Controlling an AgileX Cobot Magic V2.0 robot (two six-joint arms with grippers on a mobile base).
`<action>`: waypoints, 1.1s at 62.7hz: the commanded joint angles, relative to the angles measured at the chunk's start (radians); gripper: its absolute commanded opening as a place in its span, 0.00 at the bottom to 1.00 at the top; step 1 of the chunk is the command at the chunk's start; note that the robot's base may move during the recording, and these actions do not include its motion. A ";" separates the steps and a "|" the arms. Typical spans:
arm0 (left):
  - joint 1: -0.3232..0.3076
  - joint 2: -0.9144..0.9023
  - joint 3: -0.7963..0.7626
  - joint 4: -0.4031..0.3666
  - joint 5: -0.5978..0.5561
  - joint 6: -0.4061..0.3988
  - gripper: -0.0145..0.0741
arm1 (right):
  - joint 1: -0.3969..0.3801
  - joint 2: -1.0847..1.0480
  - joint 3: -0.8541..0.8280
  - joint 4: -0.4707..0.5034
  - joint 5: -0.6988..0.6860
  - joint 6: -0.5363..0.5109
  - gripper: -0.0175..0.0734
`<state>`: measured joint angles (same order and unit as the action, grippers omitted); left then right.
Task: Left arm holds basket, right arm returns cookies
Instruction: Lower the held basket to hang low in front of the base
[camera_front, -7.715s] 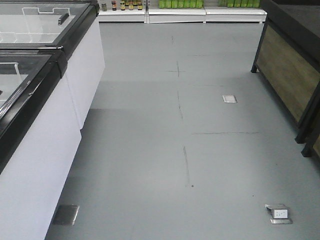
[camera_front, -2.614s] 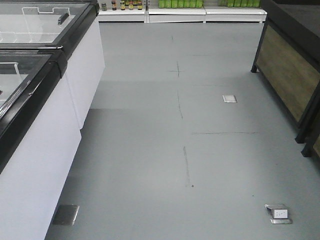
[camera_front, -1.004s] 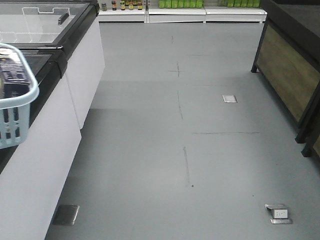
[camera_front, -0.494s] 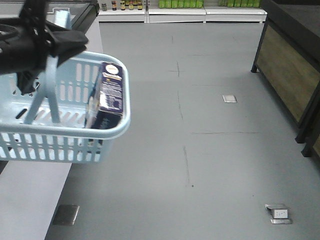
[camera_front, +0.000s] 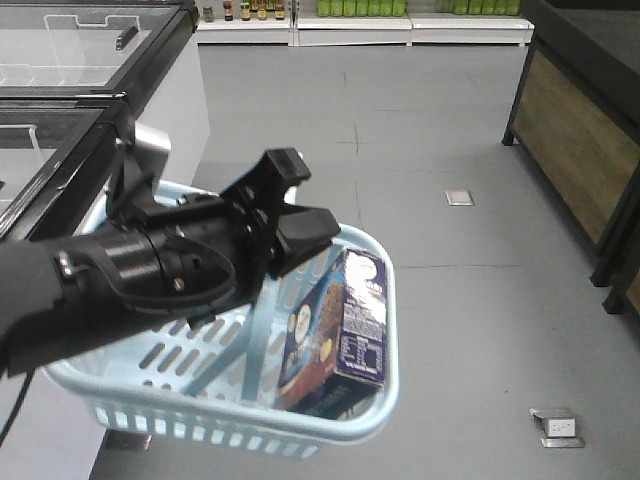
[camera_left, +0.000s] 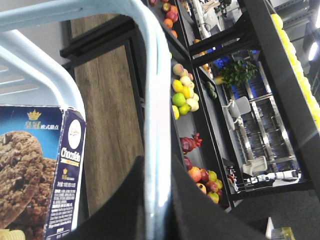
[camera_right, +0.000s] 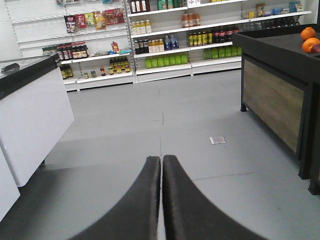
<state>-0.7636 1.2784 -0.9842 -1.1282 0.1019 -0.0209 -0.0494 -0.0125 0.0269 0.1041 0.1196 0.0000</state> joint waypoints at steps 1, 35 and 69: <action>-0.081 -0.041 0.014 -0.045 -0.153 -0.020 0.16 | -0.004 -0.016 0.004 -0.001 -0.073 0.000 0.18; -0.443 -0.041 0.175 -0.210 -0.546 -0.025 0.16 | -0.004 -0.016 0.004 -0.001 -0.073 0.000 0.18; -0.454 -0.041 0.176 -0.205 -0.508 -0.031 0.16 | -0.004 -0.016 0.004 -0.001 -0.073 0.000 0.18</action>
<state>-1.2077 1.2776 -0.7786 -1.3757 -0.3732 -0.0512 -0.0494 -0.0125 0.0269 0.1041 0.1196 0.0000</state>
